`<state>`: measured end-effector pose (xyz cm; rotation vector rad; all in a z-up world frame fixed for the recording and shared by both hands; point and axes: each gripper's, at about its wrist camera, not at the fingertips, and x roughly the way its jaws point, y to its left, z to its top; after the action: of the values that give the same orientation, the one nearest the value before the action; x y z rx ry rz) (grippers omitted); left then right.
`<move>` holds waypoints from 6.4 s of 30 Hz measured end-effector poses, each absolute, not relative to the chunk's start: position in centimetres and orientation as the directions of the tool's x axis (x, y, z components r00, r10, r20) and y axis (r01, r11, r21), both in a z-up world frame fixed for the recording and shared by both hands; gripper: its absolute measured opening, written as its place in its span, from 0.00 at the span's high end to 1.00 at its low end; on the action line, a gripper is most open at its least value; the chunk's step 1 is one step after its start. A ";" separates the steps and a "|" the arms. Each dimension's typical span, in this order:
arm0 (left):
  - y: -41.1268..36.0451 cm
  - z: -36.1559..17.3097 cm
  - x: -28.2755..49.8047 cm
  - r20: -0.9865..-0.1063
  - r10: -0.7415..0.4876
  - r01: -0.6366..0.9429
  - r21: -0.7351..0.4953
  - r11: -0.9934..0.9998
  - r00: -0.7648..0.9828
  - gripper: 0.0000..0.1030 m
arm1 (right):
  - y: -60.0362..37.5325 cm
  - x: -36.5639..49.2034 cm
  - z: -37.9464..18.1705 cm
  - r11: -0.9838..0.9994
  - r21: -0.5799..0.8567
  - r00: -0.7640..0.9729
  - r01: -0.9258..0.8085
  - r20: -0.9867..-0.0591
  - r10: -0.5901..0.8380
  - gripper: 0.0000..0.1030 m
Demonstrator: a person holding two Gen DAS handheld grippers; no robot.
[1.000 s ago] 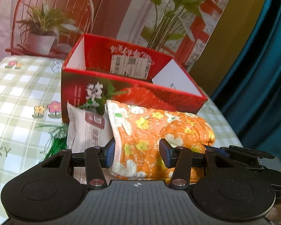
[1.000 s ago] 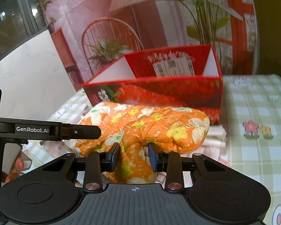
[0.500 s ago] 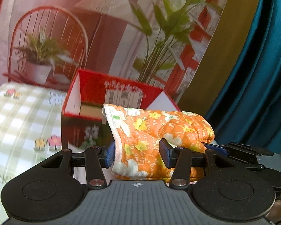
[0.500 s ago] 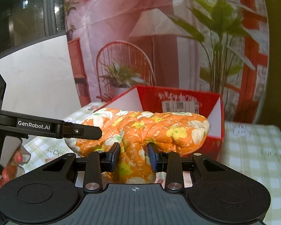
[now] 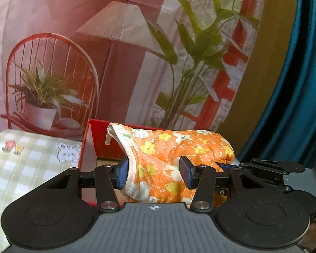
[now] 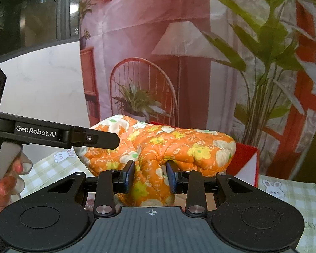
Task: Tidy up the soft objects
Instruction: 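Lower the mitt into the red box and open the right tool, then move the right tool to the white mask bag and grasp it, then lift the white mask bag with the right tool over the red box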
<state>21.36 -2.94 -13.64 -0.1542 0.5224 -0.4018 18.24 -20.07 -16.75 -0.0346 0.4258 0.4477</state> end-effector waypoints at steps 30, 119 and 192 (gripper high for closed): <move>-2.2 -20.5 31.7 -0.676 -0.289 0.274 -0.132 0.953 0.678 0.45 | -16.6 32.6 -23.9 0.928 0.136 0.662 -0.347 -0.665 0.345 0.70; 0.4 -26.1 11.8 -0.684 -0.262 0.170 -0.201 0.965 0.680 0.29 | -24.0 9.1 -32.3 0.950 0.311 0.750 -0.019 -0.624 0.219 0.01; 2.3 -20.5 13.9 -0.545 -0.428 0.334 -0.268 0.904 0.721 0.38 | -26.0 10.3 -25.2 0.910 0.323 0.793 -0.261 -0.466 0.393 0.63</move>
<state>13.89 2.28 -20.52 -0.1553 0.6392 -0.4231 10.27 -25.98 -25.24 0.2485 0.5523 0.3556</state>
